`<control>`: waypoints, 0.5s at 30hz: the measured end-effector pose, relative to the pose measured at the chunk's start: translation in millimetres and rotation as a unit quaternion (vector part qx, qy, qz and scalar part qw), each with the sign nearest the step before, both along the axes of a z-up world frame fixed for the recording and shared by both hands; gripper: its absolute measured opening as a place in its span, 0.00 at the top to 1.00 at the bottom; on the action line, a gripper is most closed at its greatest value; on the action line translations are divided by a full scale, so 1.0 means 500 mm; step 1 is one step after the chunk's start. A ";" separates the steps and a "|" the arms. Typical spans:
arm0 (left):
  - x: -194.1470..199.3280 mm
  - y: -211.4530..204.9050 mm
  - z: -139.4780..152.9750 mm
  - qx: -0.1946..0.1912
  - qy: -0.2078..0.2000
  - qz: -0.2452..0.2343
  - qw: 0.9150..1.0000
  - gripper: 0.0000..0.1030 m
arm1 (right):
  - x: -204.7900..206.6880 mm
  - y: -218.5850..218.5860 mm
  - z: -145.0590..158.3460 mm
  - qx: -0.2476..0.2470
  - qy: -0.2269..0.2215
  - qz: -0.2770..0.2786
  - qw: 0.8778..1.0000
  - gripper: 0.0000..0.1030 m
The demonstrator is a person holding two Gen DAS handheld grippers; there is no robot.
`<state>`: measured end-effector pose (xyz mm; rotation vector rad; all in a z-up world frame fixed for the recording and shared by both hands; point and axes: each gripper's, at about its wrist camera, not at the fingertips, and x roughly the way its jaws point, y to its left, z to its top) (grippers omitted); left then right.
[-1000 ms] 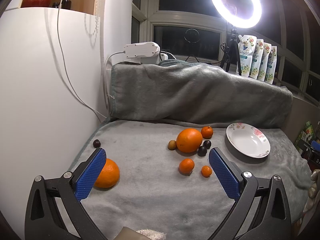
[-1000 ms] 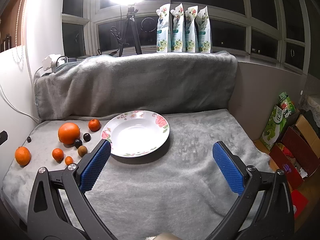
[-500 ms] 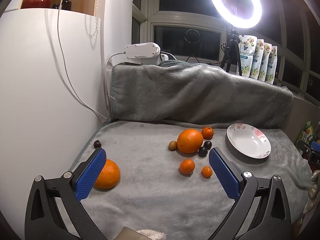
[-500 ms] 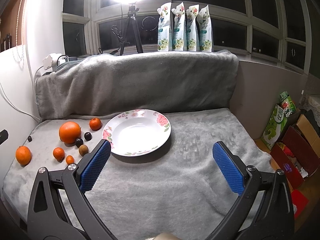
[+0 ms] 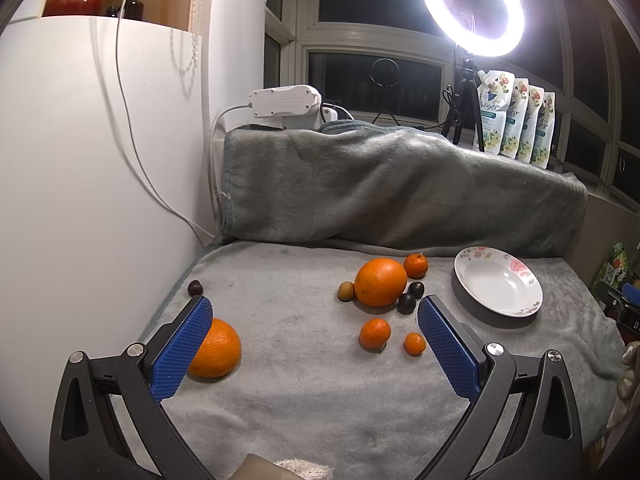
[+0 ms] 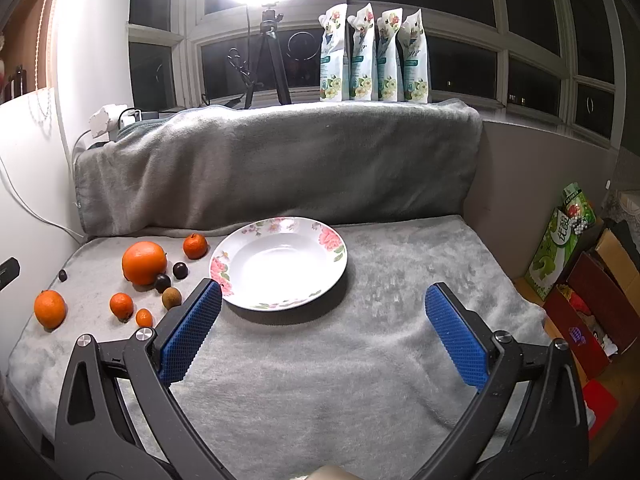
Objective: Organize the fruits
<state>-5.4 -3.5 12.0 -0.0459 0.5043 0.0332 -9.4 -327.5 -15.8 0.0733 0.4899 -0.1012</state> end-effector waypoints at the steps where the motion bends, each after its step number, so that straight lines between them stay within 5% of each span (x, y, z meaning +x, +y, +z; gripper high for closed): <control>1: 0.000 0.000 0.000 0.000 0.000 0.000 1.000 0.01 | 0.000 0.001 0.000 0.000 0.000 0.001 1.000 0.00; 15: 0.000 0.002 0.001 0.001 -0.001 0.000 1.000 0.01 | 0.000 0.003 0.001 0.002 0.001 0.003 1.000 0.00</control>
